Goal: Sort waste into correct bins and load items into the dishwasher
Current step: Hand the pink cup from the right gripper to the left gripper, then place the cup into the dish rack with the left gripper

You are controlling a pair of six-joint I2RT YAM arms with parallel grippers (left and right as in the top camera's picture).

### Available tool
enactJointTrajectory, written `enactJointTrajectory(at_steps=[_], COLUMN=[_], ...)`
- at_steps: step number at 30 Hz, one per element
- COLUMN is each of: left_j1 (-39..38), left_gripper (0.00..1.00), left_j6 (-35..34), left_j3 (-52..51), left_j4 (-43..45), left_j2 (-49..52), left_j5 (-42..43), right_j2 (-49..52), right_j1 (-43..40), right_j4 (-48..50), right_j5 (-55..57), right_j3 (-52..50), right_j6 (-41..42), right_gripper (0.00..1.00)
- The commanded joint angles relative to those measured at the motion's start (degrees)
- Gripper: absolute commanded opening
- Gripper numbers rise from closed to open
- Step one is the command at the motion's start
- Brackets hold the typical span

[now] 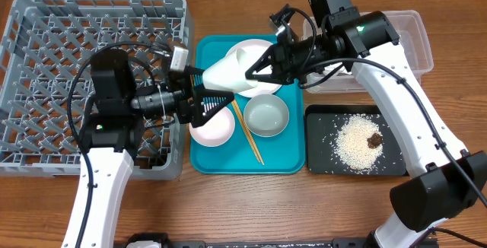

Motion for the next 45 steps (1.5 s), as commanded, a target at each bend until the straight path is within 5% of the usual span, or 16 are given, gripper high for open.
enactJointTrajectory(at_steps=[1, 7, 25, 35, 45], left_j1=[-0.87, -0.87, -0.85, 0.0, 8.26], left_gripper=[1.0, 0.98, 0.58, 0.54, 0.48], left_j6=[0.09, -0.35, -0.31, 4.81, 8.09], left_j3=[1.22, 1.22, 1.22, 1.22, 1.64], left_j4=[1.09, 3.67, 5.14, -5.03, -20.63], left_j2=[0.13, 0.13, 0.13, 0.13, -2.21], left_j5=[3.63, 3.63, -0.24, -18.38, -41.13], right_j2=[-0.17, -0.17, -0.17, -0.17, -0.52], right_j1=[0.66, 1.88, 1.99, -0.83, -9.01], right_j4=[0.17, -0.02, -2.82, -6.51, -16.5], right_j5=[-5.18, -6.45, -4.96, 19.63, 46.77], right_j3=[0.79, 0.79, 0.79, 0.81, 0.83], right_j6=[-0.57, -0.57, -0.57, -0.55, -0.59], right_gripper=[0.04, 0.04, 0.04, 0.33, 0.35])
